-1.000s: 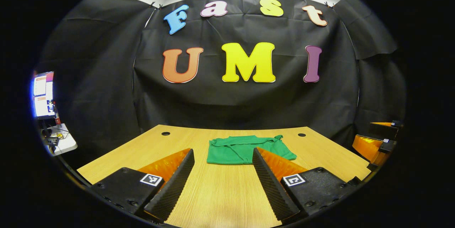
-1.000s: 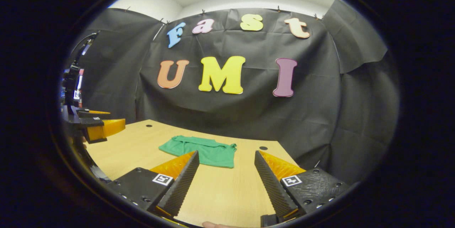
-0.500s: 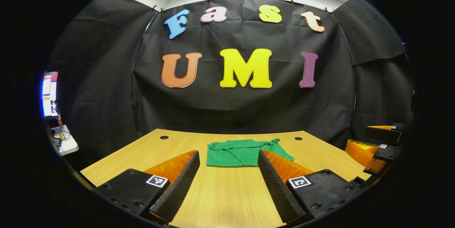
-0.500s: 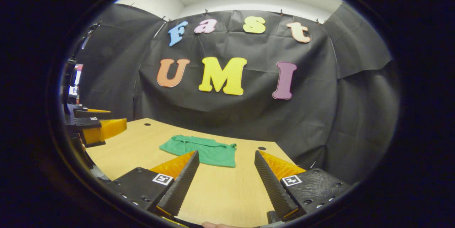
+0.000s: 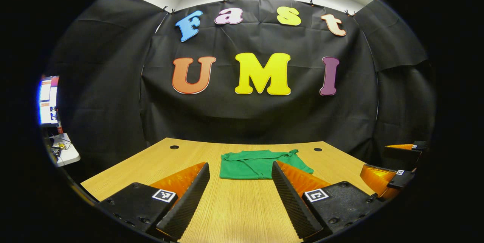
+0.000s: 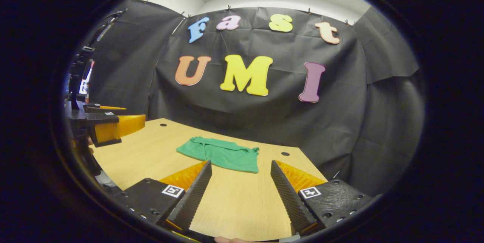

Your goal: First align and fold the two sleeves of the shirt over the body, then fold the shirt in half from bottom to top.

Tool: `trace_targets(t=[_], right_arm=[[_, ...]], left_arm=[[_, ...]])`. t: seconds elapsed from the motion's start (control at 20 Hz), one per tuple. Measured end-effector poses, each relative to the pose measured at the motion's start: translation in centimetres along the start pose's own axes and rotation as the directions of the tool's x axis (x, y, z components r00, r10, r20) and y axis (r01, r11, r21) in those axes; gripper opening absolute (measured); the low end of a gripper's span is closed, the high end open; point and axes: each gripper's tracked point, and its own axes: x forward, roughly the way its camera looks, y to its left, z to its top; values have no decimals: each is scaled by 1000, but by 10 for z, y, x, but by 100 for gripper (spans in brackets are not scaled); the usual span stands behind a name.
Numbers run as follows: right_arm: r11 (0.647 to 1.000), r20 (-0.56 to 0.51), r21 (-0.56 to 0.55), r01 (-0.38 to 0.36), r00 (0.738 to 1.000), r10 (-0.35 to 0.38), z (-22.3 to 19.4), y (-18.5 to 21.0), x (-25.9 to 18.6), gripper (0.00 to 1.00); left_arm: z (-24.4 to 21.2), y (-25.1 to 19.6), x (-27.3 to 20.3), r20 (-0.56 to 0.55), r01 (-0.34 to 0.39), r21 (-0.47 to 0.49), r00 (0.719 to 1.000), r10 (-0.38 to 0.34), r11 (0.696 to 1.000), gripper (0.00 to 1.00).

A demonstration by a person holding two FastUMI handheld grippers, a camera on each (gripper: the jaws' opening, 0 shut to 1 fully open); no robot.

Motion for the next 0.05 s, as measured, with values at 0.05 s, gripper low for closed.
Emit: trace_targets(t=[0.05], right_arm=[[1000,-5,4,2,1000,-2,-2,-3,-1,96]], left_arm=[[-1,-1,1,-1,4,-3,1000,-4,1000,100]])
